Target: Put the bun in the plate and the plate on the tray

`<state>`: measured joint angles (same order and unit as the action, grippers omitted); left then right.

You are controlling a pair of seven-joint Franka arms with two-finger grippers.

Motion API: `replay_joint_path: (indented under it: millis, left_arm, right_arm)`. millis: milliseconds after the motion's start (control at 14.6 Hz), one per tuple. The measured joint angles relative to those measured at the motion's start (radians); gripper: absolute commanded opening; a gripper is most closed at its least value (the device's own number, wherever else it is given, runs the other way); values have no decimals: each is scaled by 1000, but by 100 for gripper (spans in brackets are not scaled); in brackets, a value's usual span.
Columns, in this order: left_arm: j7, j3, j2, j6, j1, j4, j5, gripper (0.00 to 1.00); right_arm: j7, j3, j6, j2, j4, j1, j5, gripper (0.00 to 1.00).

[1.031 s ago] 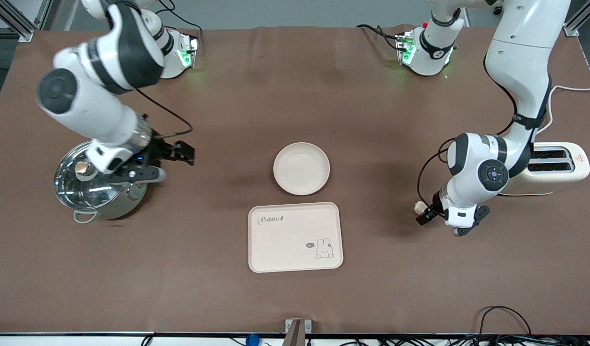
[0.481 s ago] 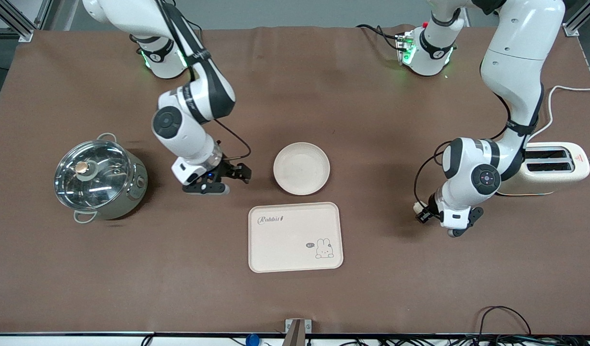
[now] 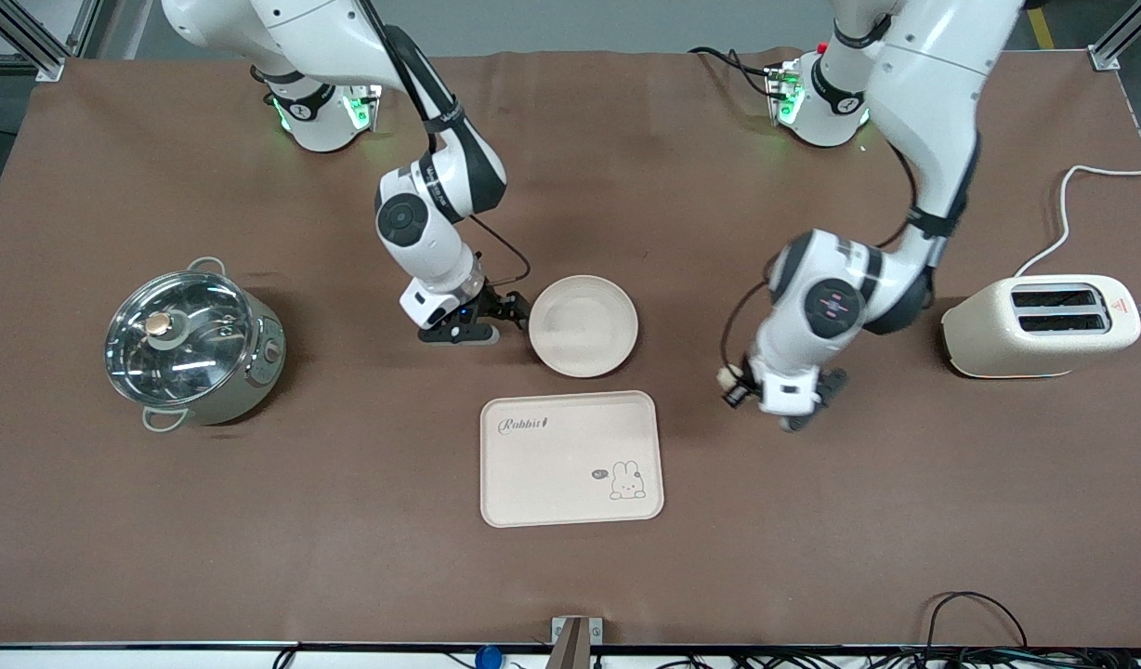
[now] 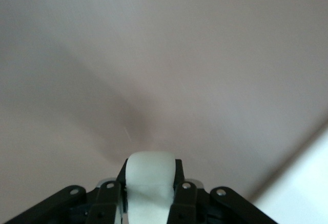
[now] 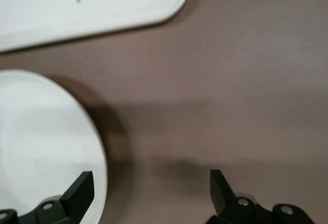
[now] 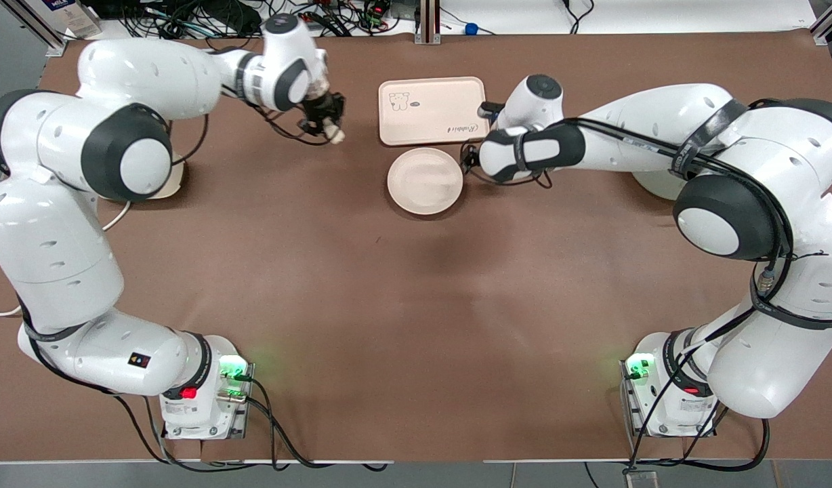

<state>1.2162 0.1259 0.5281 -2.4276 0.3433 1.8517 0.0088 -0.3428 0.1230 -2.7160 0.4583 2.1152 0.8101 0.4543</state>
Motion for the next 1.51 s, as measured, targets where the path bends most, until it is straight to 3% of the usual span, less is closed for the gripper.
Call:
replay_joint_path:
  millis: [275, 344, 481, 687, 756, 824, 1168, 1511]
  left_arm:
    - [247, 39, 1, 6, 152, -35, 0, 35]
    - [297, 40, 12, 6, 189, -47, 0, 36]
    - [384, 40, 55, 6, 246, -79, 0, 41]
    - [432, 40, 132, 3, 287, -127, 0, 85]
    - [439, 40, 147, 2, 292, -135, 0, 96]
    - [451, 40, 154, 1, 292, -141, 0, 100]
    - [463, 29, 97, 39, 267, -201, 0, 100]
    - [232, 22, -58, 330, 129, -339, 13, 100]
  right_arm:
    - [-2, -27, -94, 29, 15, 29, 76, 100]
    - [-3, -28, -112, 42, 9, 37, 87, 97]
    - [-2, -28, -123, 69, -10, 44, 107, 79]
    - [-2, -28, -125, 82, -24, 44, 114, 51]
    - [-2, -28, -125, 82, -25, 44, 114, 44]
    - [-3, -28, -125, 82, -26, 44, 116, 36]
    - [-21, -28, -125, 82, -42, 44, 120, 2]
    - [-44, -29, -125, 82, -58, 50, 121, 0]
